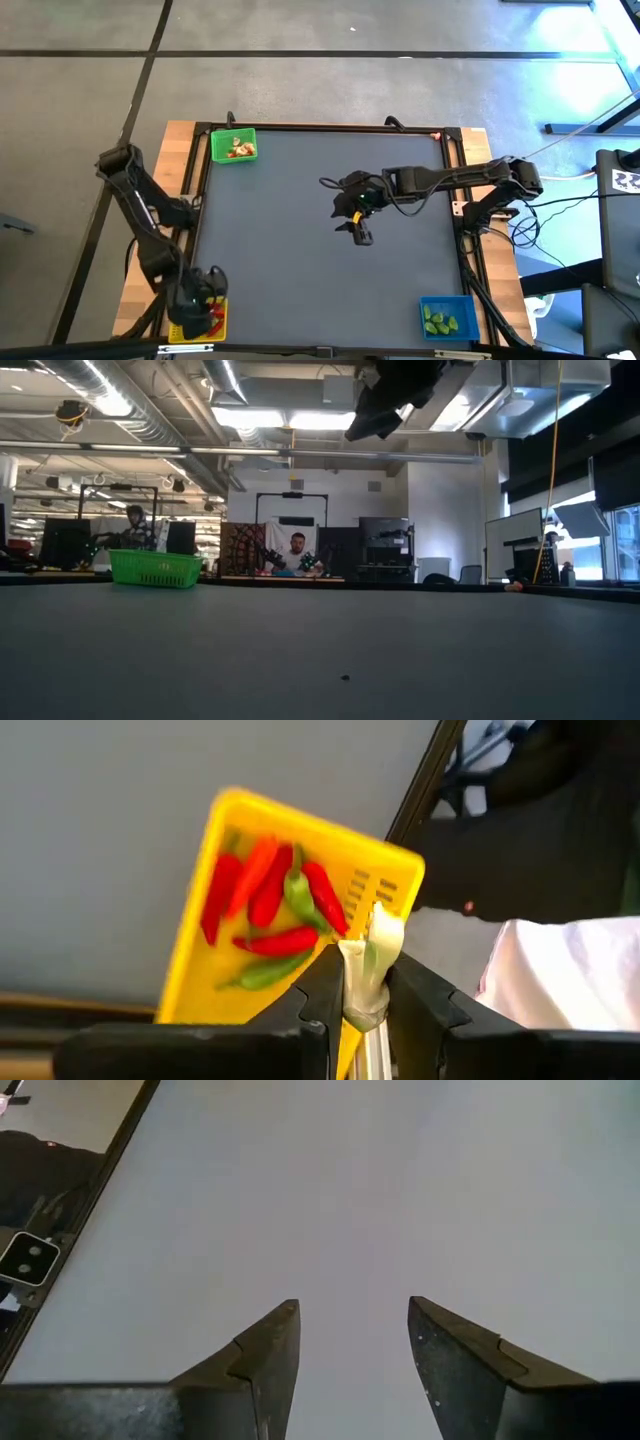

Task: Sort produce into baskets
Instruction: Put the green mushroom into the yellow bin

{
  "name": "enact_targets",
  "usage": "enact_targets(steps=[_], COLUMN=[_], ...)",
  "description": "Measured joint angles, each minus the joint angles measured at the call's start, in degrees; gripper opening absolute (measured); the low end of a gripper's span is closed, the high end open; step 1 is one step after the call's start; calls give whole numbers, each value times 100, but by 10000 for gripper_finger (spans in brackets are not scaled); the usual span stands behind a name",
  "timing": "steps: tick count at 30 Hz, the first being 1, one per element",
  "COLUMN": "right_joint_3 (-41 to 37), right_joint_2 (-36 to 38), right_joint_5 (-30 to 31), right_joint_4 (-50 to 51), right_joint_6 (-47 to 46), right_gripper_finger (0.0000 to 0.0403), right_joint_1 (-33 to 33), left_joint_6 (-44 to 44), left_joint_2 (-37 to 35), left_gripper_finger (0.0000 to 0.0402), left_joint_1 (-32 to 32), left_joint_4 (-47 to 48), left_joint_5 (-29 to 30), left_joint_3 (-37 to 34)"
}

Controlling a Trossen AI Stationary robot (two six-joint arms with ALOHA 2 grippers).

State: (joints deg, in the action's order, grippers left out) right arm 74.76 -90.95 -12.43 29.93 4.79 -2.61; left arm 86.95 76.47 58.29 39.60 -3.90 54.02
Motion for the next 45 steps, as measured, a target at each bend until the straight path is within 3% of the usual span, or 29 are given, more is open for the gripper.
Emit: enact_targets(steps=[4, 10, 14, 19, 23, 30, 39, 45], right_joint_3=[4, 2, 2, 2, 2, 2, 4, 2], right_joint_2=[-29, -29, -29, -29, -29, -29, -29, -29], right_joint_5=[32, 42, 175, 484, 540, 538, 538, 538], right_joint_4=[-15, -13, 48, 119, 121, 175, 201, 204], right_joint_6=[1, 1, 2, 12, 9, 6, 3, 10], right_gripper_finger=[188, 189, 188, 188, 188, 188, 188, 188], right_joint_1=[0, 0, 0, 0, 0, 0, 0, 0], left_joint_6=[563, 643, 934, 1059, 1032, 1246, 2235, 2113], left_joint_2=[355, 875, 972, 944, 942, 953, 1325, 1567], left_gripper_finger=[57, 62, 96, 155, 180, 186, 186, 186], left_joint_1=[275, 473, 460, 451, 451, 392, 386, 377], left_joint_4=[-254, -277, -185, 23, 47, -375, 45, 56], left_joint_5=[-47, -54, -446, -444, -444, -171, 135, 139], left_joint_3=[0, -2, -7, -7, -7, -6, -7, -7])
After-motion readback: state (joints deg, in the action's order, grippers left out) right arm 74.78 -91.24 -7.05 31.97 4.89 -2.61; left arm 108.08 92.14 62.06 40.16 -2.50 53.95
